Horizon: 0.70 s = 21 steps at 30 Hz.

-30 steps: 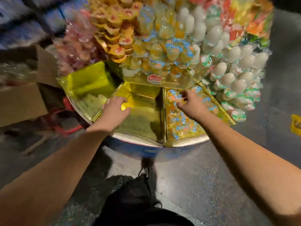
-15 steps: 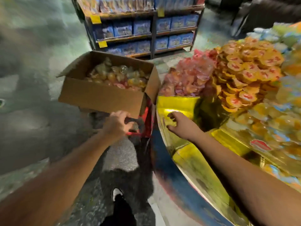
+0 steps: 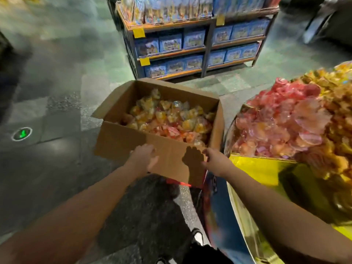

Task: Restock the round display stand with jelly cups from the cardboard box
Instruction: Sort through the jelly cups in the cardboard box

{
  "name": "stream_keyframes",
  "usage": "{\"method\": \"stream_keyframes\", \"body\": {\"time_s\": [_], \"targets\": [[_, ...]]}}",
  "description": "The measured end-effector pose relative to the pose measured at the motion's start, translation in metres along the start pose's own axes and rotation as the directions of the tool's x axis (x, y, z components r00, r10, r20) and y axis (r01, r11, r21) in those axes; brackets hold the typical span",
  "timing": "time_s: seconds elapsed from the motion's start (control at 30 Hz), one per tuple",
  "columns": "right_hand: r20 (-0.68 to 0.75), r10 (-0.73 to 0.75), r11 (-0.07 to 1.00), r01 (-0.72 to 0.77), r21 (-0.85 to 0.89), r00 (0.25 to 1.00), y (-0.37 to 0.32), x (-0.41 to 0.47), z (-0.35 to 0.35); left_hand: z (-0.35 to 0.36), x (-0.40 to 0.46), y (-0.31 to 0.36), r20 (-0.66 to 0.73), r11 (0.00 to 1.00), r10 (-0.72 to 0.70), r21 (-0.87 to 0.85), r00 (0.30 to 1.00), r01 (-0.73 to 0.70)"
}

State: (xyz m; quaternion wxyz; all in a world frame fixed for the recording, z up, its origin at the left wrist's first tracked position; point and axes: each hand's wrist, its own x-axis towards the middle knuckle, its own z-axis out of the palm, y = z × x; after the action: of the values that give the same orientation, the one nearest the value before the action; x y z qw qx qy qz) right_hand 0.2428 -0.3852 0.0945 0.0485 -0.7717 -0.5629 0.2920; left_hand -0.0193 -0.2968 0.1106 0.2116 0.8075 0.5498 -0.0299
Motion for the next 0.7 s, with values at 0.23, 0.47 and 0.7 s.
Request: {"method": "stream_keyframes", "body": {"time_s": [0.23,0.47,0.7], "targets": [[-0.041,0.071,0.997,-0.072,-0.024,0.997,0.026,0.128,-0.032,-0.001,0.127,0.037,-0.015,0.996,0.006,-0.094,1.0,-0.007],[-0.022,0.052,0.972,-0.055,-0.228,0.998,0.049,0.258,-0.052,0.015,0.257,0.075,0.133,0.996,-0.055,-0.056,0.99,0.063],[0.061,0.035,0.941,-0.012,-0.339,0.998,0.06,0.33,-0.021,0.065,0.35,0.093,0.205,0.998,-0.061,0.045,0.977,0.053]]}}
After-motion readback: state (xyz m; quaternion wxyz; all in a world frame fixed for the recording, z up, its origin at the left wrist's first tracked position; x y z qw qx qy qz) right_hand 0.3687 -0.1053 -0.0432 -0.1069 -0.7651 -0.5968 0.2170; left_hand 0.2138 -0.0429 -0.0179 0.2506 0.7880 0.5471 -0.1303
